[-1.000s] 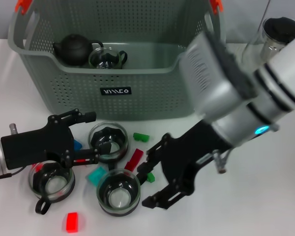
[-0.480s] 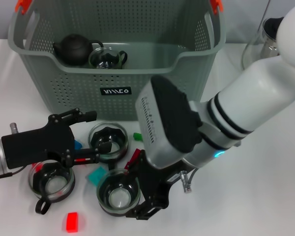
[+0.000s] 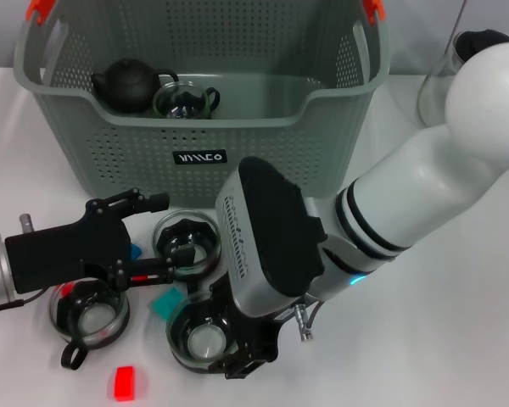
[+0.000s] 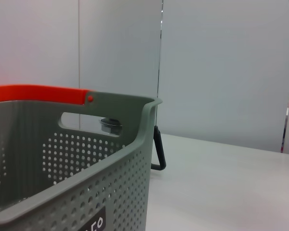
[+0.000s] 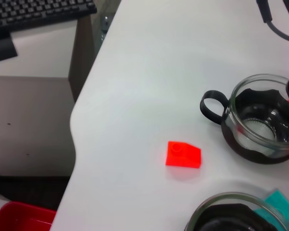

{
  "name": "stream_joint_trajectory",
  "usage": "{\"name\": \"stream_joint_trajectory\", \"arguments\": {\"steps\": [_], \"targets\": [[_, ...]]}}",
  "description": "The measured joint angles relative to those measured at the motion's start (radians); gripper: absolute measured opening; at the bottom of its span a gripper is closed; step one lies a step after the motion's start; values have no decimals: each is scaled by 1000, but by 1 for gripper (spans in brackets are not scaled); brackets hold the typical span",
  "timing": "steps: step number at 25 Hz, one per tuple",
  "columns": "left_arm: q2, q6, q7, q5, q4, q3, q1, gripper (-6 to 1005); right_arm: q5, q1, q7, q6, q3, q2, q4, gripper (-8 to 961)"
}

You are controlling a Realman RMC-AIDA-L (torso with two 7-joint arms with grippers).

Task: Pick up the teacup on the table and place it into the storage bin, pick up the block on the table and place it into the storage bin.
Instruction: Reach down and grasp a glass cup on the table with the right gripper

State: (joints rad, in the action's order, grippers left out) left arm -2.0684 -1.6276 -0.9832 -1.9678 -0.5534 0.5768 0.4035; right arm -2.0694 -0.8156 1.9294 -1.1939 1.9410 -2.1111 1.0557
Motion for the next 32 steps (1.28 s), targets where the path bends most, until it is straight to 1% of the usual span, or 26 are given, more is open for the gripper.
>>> {"name": "stream_joint_trajectory", "arguments": {"steps": [6,13,23,29,32], "targets": [[-1,0,0,3,0,0,1,873,0,-2,-1,77,72,-2,-7,709],[-1,0,0,4,0,0,1,873,0,-23,-1,117,111,-7,-36,678],[-1,1,0,6,1,0,0,874,1,-25,-1,110,120,-9,-40,632],[-1,2,0,6,1,0,1,874,2,-38,10,75,122,-9,-42,605],[-1,2,0,6,1,0,1,874,3,-45,11,66,122,-9,-50,485]]}}
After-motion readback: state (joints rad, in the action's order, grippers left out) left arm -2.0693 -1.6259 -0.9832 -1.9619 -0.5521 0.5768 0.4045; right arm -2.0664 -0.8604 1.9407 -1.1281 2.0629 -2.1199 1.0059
